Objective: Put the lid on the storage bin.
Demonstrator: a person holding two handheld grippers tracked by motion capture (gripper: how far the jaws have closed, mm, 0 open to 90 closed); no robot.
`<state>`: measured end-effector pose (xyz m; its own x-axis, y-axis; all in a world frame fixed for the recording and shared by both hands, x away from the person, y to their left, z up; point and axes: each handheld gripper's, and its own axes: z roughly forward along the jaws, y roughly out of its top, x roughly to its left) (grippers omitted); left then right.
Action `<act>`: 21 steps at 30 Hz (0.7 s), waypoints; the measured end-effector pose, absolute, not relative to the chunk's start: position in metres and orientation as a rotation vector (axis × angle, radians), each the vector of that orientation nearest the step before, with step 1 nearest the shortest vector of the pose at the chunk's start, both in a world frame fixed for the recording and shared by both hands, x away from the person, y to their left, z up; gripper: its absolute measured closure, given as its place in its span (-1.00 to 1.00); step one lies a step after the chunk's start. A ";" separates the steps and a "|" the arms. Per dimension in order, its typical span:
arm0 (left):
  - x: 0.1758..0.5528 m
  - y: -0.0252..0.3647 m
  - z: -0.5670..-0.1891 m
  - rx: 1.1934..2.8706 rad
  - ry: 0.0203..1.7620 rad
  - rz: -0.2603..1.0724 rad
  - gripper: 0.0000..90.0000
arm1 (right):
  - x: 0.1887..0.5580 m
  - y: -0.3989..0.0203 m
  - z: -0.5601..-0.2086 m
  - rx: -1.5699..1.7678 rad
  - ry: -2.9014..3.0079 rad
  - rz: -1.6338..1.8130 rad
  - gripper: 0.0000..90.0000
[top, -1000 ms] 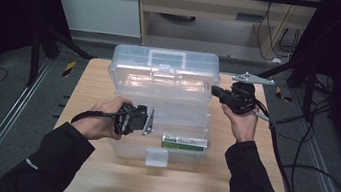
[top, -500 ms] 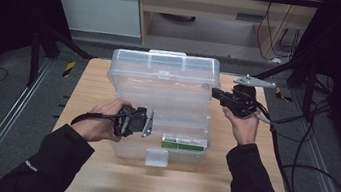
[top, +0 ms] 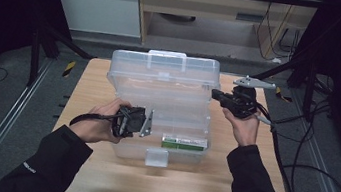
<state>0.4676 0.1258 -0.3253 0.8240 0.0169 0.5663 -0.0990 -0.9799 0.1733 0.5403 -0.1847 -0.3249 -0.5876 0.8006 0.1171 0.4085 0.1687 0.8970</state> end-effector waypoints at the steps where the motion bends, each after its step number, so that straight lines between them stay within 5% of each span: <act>1: 0.468 0.126 -0.325 2.812 -0.064 0.876 0.50 | 0.540 -0.185 -0.325 1.145 2.071 1.395 1.00; 12: 0.463 0.148 -0.307 2.664 0.134 0.852 0.46 | 0.537 -0.185 -0.326 1.138 2.076 1.408 1.00; 21: 0.472 0.172 -0.308 2.550 0.348 0.815 0.67 | 0.533 -0.189 -0.330 1.141 2.082 1.410 1.00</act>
<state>0.4722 0.1717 -0.3079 0.7947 0.3609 0.4881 0.1024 -0.8723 0.4781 0.5335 -0.1891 -0.3296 -0.5994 0.7903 0.1270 0.4110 0.1677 0.8961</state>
